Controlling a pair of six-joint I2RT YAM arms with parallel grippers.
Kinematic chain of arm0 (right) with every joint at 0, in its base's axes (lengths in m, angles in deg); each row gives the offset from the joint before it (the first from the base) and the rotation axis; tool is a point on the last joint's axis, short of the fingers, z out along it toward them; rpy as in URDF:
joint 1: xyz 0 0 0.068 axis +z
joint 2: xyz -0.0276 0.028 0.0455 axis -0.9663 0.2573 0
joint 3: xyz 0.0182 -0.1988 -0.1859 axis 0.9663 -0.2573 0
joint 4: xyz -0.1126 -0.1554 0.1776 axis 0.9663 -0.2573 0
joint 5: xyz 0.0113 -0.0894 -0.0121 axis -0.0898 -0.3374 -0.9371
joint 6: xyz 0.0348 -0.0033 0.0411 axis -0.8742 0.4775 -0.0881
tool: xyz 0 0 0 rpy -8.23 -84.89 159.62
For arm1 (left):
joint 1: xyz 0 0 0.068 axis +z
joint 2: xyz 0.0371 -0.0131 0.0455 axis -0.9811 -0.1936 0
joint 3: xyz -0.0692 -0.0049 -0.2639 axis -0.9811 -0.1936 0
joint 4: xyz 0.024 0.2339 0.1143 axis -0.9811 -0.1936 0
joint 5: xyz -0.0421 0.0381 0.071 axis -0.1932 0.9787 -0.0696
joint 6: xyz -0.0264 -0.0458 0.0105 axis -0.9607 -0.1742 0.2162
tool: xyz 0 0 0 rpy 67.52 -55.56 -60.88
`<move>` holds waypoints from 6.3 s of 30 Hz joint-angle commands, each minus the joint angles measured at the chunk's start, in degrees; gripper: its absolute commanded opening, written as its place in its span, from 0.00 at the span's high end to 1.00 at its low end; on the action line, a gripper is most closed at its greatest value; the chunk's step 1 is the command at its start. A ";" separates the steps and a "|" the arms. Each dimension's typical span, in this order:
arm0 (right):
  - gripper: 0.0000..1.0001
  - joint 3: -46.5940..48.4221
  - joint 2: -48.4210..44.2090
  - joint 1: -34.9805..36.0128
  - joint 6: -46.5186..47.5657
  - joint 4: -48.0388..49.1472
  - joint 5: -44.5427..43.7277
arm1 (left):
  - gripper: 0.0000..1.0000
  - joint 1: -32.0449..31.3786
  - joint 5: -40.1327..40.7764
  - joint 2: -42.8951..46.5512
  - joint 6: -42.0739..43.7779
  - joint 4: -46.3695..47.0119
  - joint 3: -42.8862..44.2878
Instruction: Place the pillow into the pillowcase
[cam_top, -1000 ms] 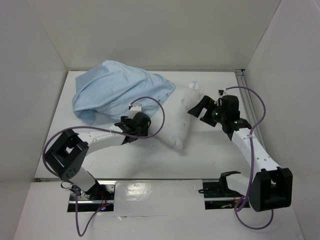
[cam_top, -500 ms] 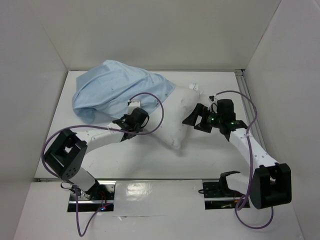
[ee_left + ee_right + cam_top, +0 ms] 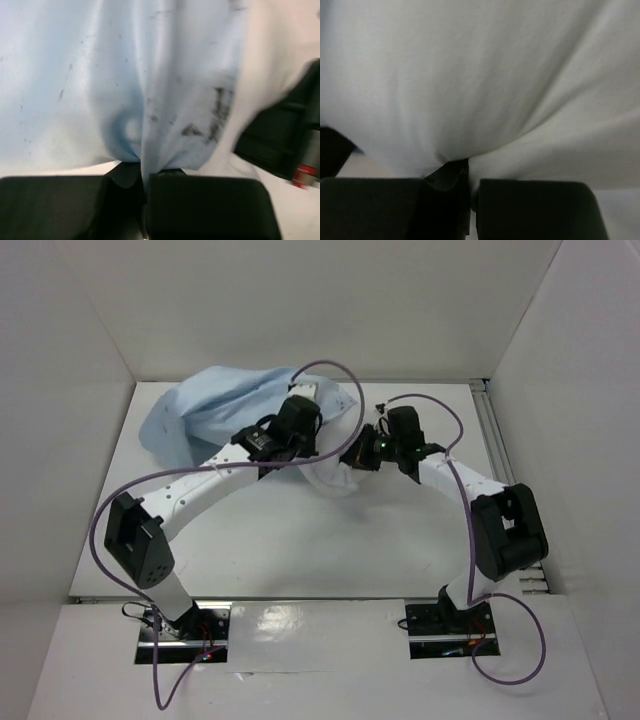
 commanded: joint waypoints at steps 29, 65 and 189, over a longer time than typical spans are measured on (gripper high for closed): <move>1.00 -11.19 -38.19 -5.85 -1.74 -4.81 0.13 | 1.00 -6.44 -33.14 -4.20 2.51 -9.94 34.35; 1.00 -0.96 -21.68 -3.37 -0.96 10.06 -14.54 | 1.00 1.72 -27.94 -27.87 9.37 -20.95 66.67; 0.00 -14.10 -37.14 -13.22 12.67 -21.04 -9.89 | 0.25 -19.37 21.26 10.90 -27.89 -7.13 -30.45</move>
